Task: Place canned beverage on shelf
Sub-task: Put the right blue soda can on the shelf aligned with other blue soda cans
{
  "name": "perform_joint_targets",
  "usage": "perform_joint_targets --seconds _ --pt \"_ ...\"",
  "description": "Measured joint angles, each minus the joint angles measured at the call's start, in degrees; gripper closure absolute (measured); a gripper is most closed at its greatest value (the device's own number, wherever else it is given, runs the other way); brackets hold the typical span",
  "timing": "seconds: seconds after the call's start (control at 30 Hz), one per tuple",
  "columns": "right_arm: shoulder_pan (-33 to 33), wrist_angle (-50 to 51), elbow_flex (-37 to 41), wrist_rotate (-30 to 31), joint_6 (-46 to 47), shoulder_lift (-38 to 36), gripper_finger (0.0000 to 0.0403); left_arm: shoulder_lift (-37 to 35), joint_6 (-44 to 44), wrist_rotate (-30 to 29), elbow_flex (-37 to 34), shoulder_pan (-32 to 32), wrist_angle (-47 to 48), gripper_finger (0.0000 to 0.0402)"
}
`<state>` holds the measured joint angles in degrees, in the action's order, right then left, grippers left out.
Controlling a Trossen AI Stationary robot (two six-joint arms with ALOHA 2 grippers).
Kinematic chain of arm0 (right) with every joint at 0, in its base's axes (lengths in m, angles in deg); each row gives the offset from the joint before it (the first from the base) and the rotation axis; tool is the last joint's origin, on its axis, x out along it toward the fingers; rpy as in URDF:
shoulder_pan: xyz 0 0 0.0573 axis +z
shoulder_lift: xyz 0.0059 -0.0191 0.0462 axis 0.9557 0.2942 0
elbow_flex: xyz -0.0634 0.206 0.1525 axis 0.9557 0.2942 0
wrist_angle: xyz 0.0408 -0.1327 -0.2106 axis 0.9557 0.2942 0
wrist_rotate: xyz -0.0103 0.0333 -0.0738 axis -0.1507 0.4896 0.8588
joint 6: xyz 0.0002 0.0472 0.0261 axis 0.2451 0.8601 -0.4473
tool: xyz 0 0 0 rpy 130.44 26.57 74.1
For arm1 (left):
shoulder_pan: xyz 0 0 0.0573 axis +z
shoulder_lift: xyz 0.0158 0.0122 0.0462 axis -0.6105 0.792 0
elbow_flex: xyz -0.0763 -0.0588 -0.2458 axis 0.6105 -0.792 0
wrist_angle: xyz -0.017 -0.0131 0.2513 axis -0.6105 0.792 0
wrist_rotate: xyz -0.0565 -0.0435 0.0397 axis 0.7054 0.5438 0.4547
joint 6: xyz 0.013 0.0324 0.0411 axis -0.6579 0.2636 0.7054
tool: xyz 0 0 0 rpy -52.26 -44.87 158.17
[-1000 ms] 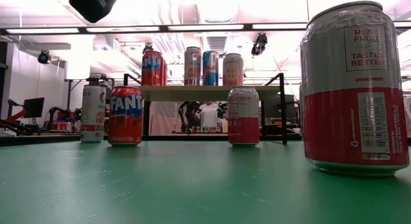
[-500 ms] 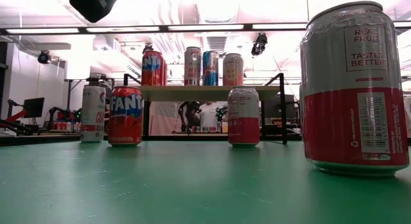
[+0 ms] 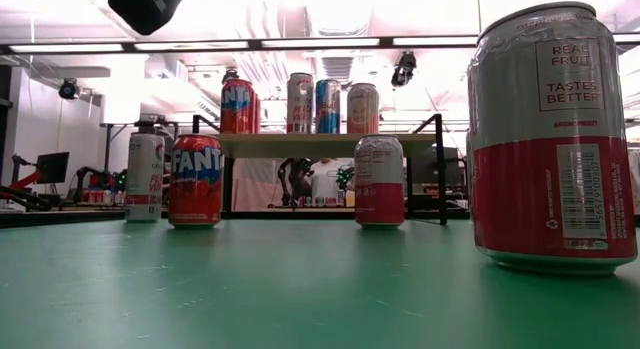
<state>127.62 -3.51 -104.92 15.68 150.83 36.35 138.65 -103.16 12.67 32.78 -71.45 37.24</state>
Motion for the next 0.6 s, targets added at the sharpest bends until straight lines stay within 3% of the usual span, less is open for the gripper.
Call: perform_joint_targets --seconds 0.2,0.6 --pt "2.34 -3.18 0.00 -1.59 1.74 3.18 0.0080 0.02 0.00 0.00 0.00 0.00 0.00 0.0402" --pt "3.40 -2.80 0.82 -0.17 0.39 6.94 0.0078 0.04 -0.02 -0.04 0.00 0.00 -0.04 0.0402"
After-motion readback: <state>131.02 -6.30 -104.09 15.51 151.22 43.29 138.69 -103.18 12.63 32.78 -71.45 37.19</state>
